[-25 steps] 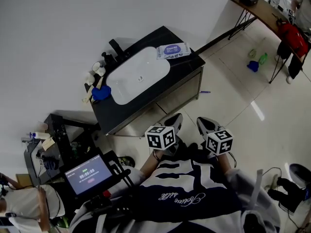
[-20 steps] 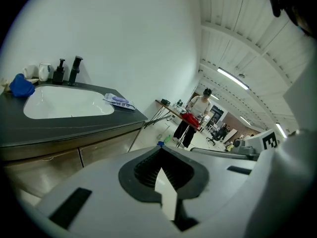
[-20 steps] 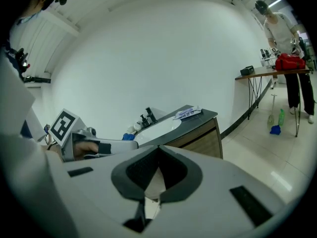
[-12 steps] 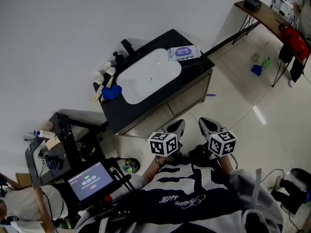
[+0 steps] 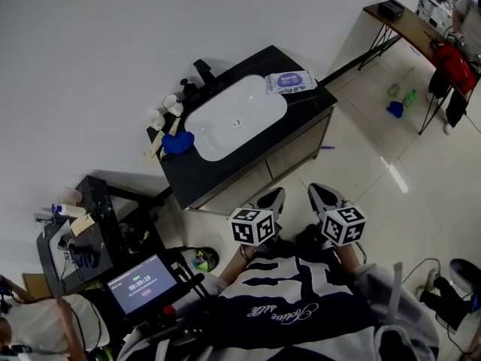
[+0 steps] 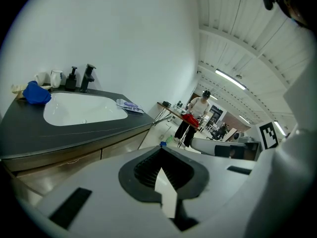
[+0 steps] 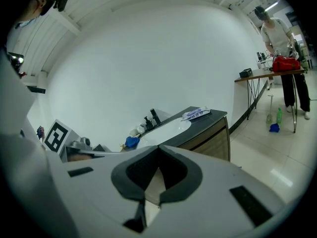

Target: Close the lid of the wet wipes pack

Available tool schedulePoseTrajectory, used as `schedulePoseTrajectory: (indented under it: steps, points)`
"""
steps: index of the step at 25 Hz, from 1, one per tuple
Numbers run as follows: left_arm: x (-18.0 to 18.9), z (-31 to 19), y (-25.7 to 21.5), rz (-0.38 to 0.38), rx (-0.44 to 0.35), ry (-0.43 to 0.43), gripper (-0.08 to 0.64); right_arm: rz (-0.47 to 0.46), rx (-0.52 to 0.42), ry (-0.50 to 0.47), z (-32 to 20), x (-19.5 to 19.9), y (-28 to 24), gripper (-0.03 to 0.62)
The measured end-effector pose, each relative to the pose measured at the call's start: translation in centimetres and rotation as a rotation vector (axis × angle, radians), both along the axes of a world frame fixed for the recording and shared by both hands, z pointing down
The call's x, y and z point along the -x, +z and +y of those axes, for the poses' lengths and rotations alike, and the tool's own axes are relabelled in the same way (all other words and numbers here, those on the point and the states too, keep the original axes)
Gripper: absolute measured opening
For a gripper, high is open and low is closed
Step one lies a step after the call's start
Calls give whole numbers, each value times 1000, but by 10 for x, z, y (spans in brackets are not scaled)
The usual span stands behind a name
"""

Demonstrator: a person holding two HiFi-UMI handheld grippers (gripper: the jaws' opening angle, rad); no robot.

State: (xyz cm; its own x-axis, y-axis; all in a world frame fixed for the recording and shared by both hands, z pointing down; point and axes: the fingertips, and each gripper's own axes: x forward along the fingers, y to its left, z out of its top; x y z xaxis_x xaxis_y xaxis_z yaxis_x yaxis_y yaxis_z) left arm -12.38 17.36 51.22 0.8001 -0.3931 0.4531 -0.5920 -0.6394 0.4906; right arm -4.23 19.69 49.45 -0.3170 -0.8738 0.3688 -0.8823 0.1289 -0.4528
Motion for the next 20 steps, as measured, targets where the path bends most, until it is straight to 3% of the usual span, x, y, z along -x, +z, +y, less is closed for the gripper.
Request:
schedulePoseTrajectory:
  steps: [20]
  points:
    - [-5, 8, -10, 32, -24, 26, -2, 37, -58, 21, 13, 0, -15, 0]
